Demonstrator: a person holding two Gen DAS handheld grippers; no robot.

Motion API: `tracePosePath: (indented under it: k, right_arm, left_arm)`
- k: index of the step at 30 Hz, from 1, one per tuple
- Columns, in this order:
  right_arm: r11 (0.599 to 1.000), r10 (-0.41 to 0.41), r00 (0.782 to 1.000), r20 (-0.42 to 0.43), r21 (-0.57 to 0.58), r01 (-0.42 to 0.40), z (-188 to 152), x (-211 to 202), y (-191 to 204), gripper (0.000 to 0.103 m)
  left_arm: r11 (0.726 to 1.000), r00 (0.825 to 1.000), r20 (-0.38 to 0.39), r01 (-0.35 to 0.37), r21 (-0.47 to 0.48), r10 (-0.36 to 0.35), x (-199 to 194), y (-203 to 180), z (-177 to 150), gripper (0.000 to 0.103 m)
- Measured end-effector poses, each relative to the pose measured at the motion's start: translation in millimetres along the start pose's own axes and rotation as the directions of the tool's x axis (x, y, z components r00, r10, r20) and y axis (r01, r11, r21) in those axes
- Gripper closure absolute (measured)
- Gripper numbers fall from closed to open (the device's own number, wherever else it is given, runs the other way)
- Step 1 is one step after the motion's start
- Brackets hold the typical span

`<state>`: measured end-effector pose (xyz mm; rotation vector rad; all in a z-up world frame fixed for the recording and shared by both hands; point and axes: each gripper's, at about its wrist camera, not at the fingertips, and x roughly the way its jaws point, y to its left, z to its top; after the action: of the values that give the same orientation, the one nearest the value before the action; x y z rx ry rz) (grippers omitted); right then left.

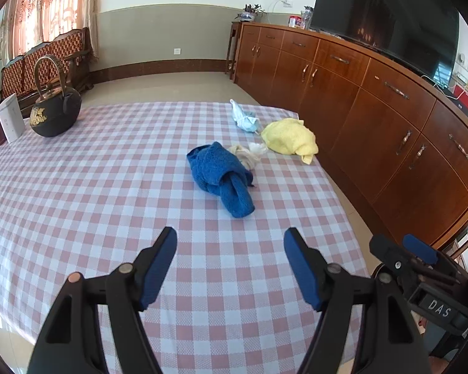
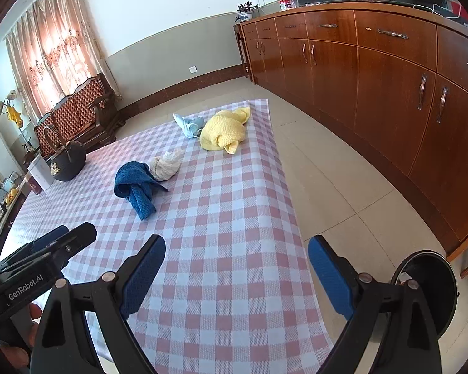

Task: Collect trash
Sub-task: 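Grasp the blue towel with the left tool while the right tool grasps the white cloth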

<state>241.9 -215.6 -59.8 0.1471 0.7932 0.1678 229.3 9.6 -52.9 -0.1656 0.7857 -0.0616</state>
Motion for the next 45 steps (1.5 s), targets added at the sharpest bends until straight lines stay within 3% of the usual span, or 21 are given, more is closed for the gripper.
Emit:
tracePosePath:
  k: [22,32,45]
  right_arm:
    - [1.0,-0.012,0.999,-0.034,-0.01,0.012,44,78,8,0.009]
    - [1.0,0.011,0.999,-0.046,-0.019,-0.012,53,97,18,0.009]
    - [0.998,0.041,0.997,-0.06,-0.046,-0.043,63,118,39,0.009]
  left_arm:
    - [0.999,0.999,-0.043,-0.034,-0.032,0.033,78,9,44,0.031]
    - [0.997,0.997,-0.054,-0.064,-0.03,0.063,90,13,45,0.031]
    - [0.99,0.993,-0.033,-0.118,-0.074,0.116,94,53,56,0.031]
